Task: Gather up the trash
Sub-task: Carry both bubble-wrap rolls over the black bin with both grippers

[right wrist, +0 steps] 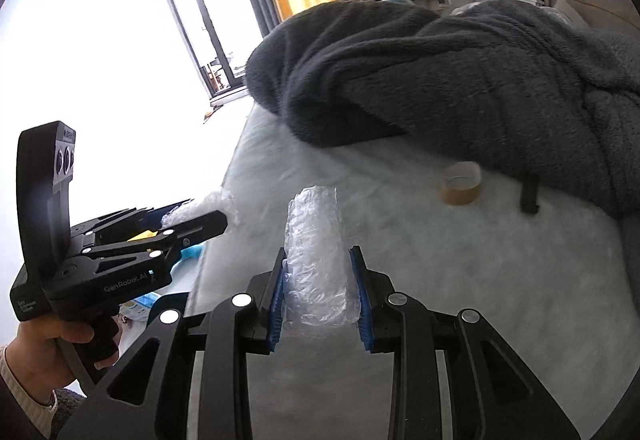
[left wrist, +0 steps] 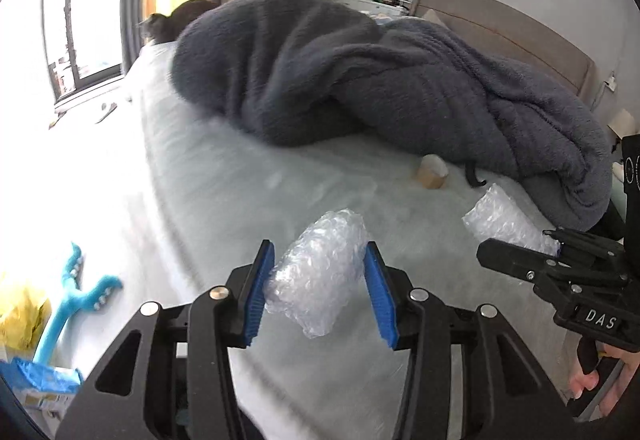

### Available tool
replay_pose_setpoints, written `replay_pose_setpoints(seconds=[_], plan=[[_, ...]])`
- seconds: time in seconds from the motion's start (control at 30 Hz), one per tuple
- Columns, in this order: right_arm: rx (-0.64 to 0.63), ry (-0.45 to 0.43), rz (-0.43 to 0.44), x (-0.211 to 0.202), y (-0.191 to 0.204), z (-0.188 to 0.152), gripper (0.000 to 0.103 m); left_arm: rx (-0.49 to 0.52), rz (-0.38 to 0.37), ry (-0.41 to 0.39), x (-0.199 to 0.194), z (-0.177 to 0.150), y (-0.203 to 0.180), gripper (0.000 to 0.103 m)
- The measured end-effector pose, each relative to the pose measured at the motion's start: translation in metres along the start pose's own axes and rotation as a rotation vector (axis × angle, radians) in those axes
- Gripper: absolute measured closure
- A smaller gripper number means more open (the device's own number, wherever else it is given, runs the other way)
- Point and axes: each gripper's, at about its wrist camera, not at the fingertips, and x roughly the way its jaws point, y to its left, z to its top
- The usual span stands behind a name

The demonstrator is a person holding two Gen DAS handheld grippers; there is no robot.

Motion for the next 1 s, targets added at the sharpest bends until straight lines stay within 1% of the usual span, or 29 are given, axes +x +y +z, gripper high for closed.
replay_pose_setpoints(seconds=[0.17,0.37,0.47,0.63,0.87,1.0], plan=[[-0.037,0.016,0.029,0.007,0.035,-0.008,0.073,-0.043,0.05,0.026,-0.017,-0.021,0.027,0.055],[-0.075,0.023,0.072,0.018,0.073,-0.009,0.073,-0.074,0.081,0.071,-0.028,-0.043,0.056,0.055],[-0.095,0.034,0.089,0.027,0.091,-0.01,0.073,-0.101,0.073,0.081,-0.032,-0.051,0.069,0.055],[-0.127,0.048,0.105,0.037,0.116,-0.009,0.073,-0.117,0.092,0.095,-0.035,-0.06,0.088,0.055],[-0.153,0.071,0.137,0.055,0.147,-0.007,0.073,-0.14,0.108,0.152,-0.03,-0.078,0.116,0.055],[-0.172,0.082,0.158,0.062,0.166,-0.01,0.073,-0.18,0.104,0.194,-0.026,-0.092,0.137,0.055]])
